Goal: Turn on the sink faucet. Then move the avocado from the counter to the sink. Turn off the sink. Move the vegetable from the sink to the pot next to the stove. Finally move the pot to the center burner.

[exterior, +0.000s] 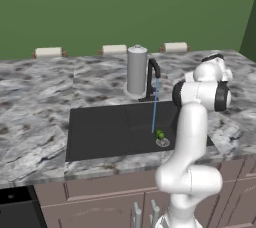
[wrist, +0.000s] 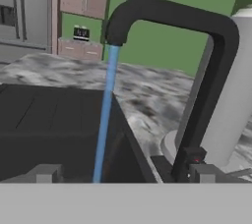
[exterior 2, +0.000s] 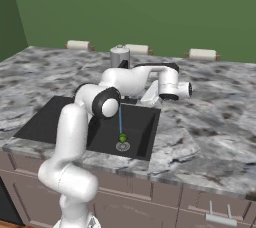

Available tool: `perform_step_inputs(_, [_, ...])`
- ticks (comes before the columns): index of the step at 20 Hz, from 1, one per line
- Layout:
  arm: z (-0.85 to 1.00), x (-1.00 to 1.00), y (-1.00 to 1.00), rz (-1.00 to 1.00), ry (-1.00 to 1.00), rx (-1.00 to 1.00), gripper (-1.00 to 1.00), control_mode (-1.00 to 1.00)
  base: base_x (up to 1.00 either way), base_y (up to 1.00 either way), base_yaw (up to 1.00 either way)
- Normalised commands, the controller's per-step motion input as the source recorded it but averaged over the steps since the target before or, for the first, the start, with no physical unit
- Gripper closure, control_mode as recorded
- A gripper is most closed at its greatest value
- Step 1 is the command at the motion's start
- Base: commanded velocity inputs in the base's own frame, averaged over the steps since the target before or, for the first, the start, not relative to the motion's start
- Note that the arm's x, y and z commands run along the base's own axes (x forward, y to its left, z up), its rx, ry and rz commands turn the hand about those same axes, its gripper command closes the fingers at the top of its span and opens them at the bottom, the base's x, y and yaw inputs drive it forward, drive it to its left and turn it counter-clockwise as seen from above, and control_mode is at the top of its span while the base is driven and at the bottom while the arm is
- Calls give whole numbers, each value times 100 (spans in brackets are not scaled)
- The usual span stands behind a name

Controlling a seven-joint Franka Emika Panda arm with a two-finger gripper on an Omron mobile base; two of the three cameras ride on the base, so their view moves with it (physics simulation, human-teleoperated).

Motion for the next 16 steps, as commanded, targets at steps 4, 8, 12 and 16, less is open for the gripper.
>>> perform_step_inputs(4, [-1, 54, 11, 0, -3, 0, -100, -100, 0, 0, 0])
perform_step_inputs(8, [-5, 49, 16, 0, 0, 0, -100, -100, 0, 0, 0])
perform_step_inputs(12, [-10, 38, 17, 0, 0, 0, -100, -100, 0, 0, 0])
perform_step_inputs(16, [-18, 30, 10, 0, 0, 0, -100, -100, 0, 0, 0])
